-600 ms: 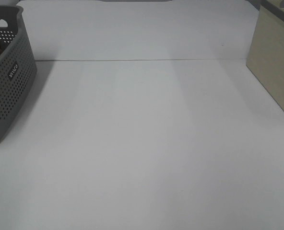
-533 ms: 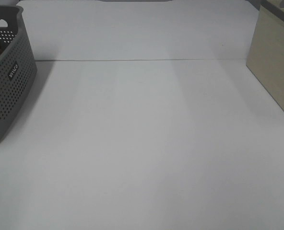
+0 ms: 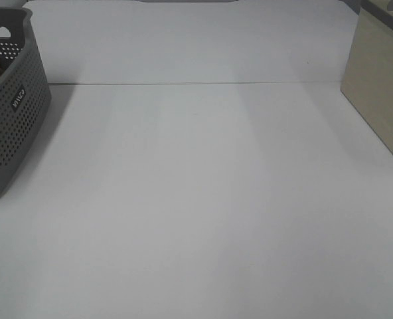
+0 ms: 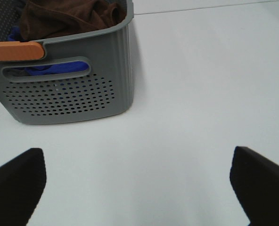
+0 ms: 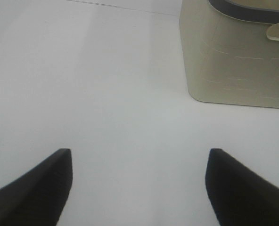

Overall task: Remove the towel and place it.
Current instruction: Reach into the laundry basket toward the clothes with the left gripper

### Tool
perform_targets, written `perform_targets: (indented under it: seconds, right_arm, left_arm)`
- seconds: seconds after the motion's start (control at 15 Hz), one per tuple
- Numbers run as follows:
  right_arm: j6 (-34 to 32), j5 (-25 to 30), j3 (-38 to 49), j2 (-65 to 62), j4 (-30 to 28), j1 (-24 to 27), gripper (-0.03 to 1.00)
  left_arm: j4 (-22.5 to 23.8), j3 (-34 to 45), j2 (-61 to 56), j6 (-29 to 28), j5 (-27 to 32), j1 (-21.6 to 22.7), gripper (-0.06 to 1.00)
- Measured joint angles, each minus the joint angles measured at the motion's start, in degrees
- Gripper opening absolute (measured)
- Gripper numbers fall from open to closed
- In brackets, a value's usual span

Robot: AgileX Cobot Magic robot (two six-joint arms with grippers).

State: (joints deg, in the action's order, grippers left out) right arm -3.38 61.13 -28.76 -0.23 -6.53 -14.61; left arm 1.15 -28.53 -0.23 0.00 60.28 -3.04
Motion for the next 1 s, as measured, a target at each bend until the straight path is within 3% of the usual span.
perform_targets:
  seconds: [0.13, 1.0]
  right_arm:
    - [0.0, 0.0, 0.0, 0.0, 0.0, 0.0, 0.76]
    - [0.0, 0.0, 0.0, 0.0, 0.0, 0.0, 0.76]
  left_arm:
    - [0.0, 0.0, 0.0, 0.0, 0.0, 2.29, 0.99]
    - [0.0, 0.0, 0.0, 0.0, 0.0, 2.41, 0.99]
